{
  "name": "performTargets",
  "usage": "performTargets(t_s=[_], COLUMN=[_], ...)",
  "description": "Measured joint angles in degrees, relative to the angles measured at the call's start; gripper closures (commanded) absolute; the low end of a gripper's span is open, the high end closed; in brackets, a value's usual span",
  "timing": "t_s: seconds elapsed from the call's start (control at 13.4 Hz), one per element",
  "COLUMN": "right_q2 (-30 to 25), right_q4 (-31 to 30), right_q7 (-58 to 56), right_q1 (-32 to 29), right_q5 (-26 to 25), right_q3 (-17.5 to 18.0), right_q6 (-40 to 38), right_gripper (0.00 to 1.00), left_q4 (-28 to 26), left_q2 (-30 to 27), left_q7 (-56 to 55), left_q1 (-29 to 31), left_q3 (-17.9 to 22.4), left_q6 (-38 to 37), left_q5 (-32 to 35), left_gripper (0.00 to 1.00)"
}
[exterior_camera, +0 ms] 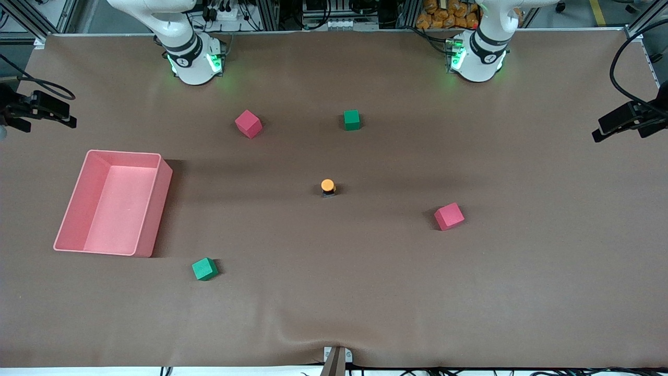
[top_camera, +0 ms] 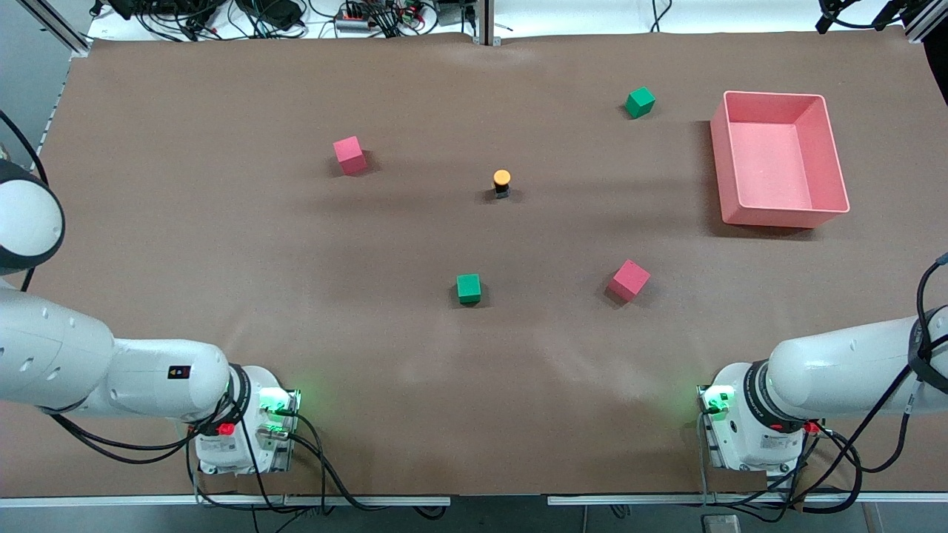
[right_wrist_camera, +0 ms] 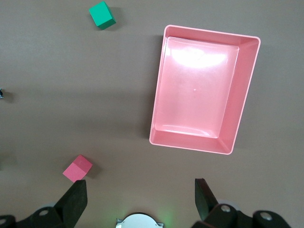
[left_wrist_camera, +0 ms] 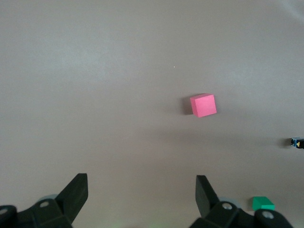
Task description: Place and upright button with both arms
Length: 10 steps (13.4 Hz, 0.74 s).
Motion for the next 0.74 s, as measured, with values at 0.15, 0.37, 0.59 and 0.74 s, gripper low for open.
performTargets(t_s=[0.15, 0.37, 0.59, 0.74], right_q2=[0.02, 0.05, 0.07, 0.08], right_q4=[0.0, 0.0, 0.0, 0.0], right_q7=[0.0, 0.0, 0.0, 0.0], right_q1=[0.0, 0.0, 0.0, 0.0], right_q5=[0.0, 0.0, 0.0, 0.0], right_q3=[0.0, 0.02, 0.02, 0.01], right_q6=[-0.24, -0.27, -0.39, -0.39], right_gripper=[0.0, 0.0, 0.0, 0.0], left_q4=[0.0, 0.0, 0.0, 0.0], left_q2=[0.13, 0.13, 0.13, 0.13], left_q7=[0.57, 1.01, 3.16, 4.27], left_q1=[0.0, 0.01, 0.03, 0.03], left_q3=[0.0, 0.0, 0.01, 0.01], left_q6=[0.0, 0.01, 0.01, 0.01], left_q5=[0.0, 0.01, 0.11, 0.81], left_gripper=[0.0, 0.0, 0.0, 0.0])
